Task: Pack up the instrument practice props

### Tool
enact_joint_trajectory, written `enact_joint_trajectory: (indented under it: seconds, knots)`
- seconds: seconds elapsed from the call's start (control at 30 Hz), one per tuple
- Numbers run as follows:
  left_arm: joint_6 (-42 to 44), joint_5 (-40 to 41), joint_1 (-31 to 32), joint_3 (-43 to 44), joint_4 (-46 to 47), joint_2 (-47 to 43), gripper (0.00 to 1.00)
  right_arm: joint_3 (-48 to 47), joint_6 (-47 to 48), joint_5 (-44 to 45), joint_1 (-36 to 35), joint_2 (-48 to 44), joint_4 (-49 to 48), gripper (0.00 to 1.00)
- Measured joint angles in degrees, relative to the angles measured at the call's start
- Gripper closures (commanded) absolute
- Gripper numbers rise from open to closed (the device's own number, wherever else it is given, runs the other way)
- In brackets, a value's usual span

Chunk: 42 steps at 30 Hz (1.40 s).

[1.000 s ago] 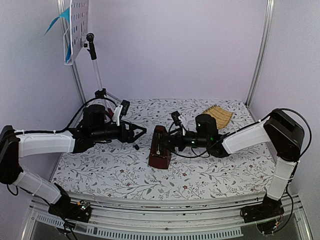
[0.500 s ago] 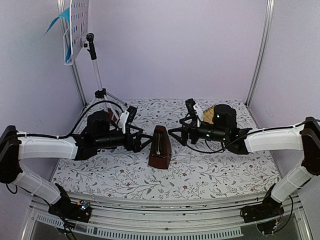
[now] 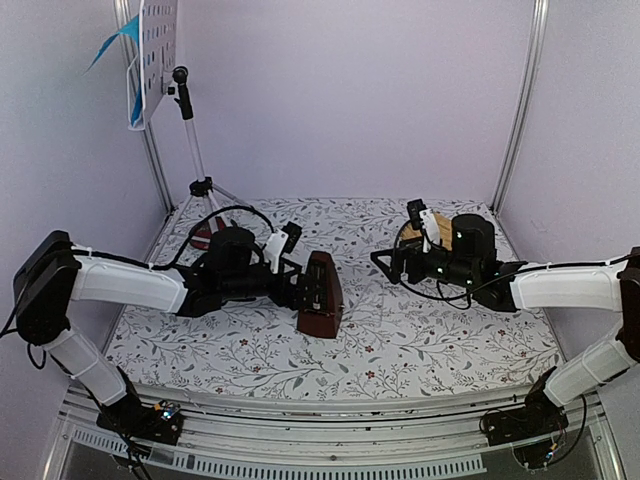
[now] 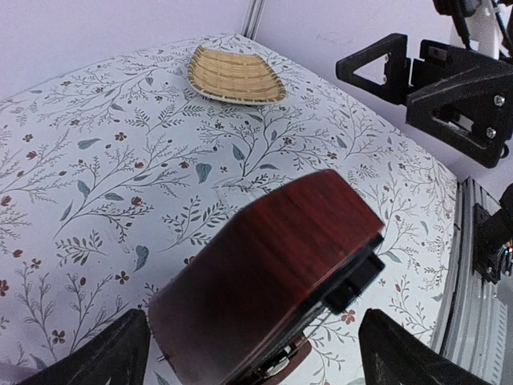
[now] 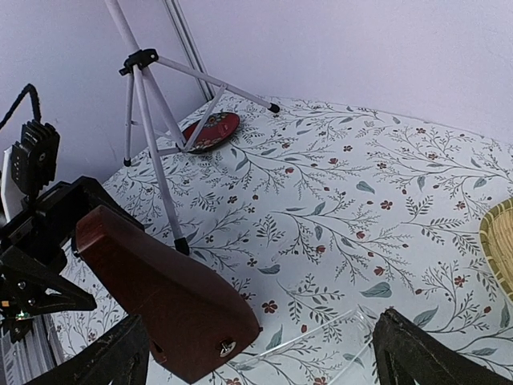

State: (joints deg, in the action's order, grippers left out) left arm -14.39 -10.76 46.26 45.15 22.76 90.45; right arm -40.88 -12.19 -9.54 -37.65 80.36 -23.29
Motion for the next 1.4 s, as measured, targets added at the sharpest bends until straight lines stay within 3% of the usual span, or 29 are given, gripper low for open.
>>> enact_joint_trajectory:
  seconds: [0.33, 1.03, 1.13, 1.33, 1.4]
  knots:
    - [1.36, 3.61, 0.61, 0.87, -1.81, 0.26, 0.28, 0.00, -2.29, 0.00, 0.17, 1.05, -1.95, 0.01]
    - [2.34, 4.02, 1.33, 1.88, -4.00, 0.33, 0.45, 0.22, -3.37, 2.62, 0.17, 1.03, -2.93, 0.01]
    - [2.34, 3.98, 1.38, 2.03, -4.15, 0.33, 0.52, 0.46, -3.48, 3.06, 0.17, 1.03, -2.91, 0.01]
    - [2.38, 4.09, 1.38, 2.38, -4.46, 0.37, 0.53, 0.46, -3.48, 3.08, 0.17, 1.03, -2.93, 0.01]
    - [2.38, 4.09, 1.38, 2.38, -4.46, 0.37, 0.48, 0.46, -3.50, 3.08, 0.17, 1.03, -2.91, 0.01]
